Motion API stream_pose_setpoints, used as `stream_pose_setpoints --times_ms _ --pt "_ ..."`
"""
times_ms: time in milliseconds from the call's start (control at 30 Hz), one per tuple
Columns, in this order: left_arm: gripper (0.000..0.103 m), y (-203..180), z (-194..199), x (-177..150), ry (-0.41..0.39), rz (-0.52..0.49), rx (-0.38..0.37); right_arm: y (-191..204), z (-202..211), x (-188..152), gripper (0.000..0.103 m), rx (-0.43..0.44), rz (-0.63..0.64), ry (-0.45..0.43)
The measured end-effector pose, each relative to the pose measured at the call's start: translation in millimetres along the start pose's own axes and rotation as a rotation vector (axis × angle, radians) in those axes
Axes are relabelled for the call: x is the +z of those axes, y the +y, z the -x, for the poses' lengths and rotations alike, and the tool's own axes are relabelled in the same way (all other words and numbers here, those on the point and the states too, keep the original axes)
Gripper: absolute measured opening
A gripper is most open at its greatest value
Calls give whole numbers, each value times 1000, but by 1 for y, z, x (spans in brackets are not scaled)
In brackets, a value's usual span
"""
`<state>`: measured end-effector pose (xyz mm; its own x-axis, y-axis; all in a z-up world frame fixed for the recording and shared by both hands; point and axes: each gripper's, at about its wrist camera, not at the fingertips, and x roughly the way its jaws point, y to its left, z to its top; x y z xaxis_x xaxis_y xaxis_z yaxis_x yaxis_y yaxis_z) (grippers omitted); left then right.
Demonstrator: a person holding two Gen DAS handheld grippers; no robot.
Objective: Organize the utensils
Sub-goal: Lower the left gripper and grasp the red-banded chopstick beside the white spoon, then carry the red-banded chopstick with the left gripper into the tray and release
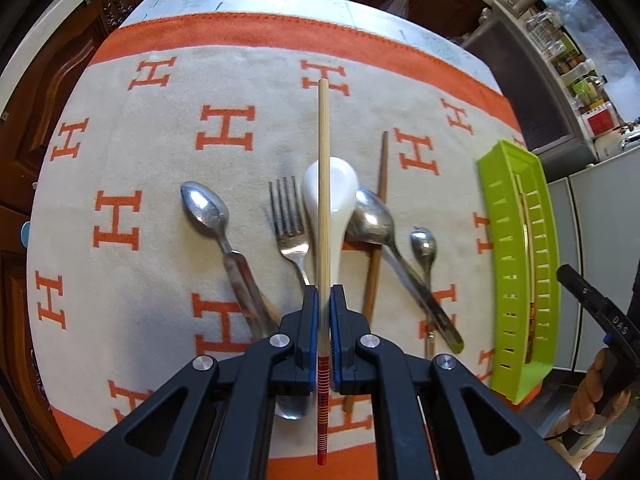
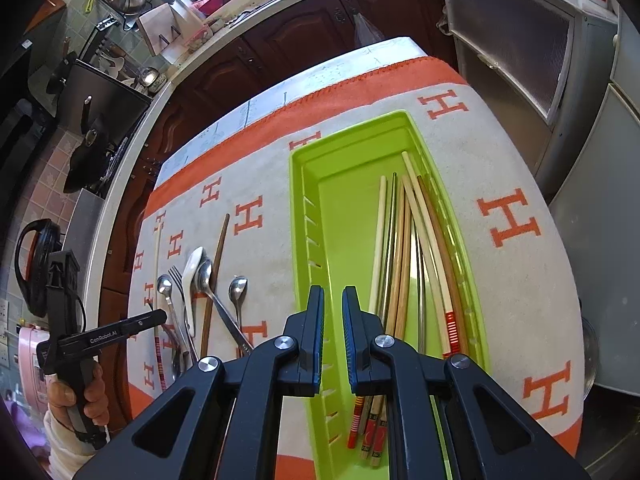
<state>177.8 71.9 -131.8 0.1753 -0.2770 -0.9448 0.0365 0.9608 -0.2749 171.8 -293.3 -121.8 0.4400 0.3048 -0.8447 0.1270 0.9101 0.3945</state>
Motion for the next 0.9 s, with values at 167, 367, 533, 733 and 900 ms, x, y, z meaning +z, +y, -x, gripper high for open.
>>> stream_pose_setpoints --times_ms 167,367,533,733,900 --pt "3 -28 20 -6 -19 -40 -52 0 7 -8 10 -7 3 -7" --pt "3 -81 32 -17 -34 -91 -142 -12 22 -17 10 -42 -19 -36" --pt "3 -129 18 -22 -6 -100 -234 -33 40 -24 10 -89 -66 -84" --pt "3 -188 -29 -23 49 -88 -278 -57 51 -33 10 -125 -119 -111" --pt "3 -211 -54 -16 72 -74 -286 -72 52 -39 10 -135 -150 -107"
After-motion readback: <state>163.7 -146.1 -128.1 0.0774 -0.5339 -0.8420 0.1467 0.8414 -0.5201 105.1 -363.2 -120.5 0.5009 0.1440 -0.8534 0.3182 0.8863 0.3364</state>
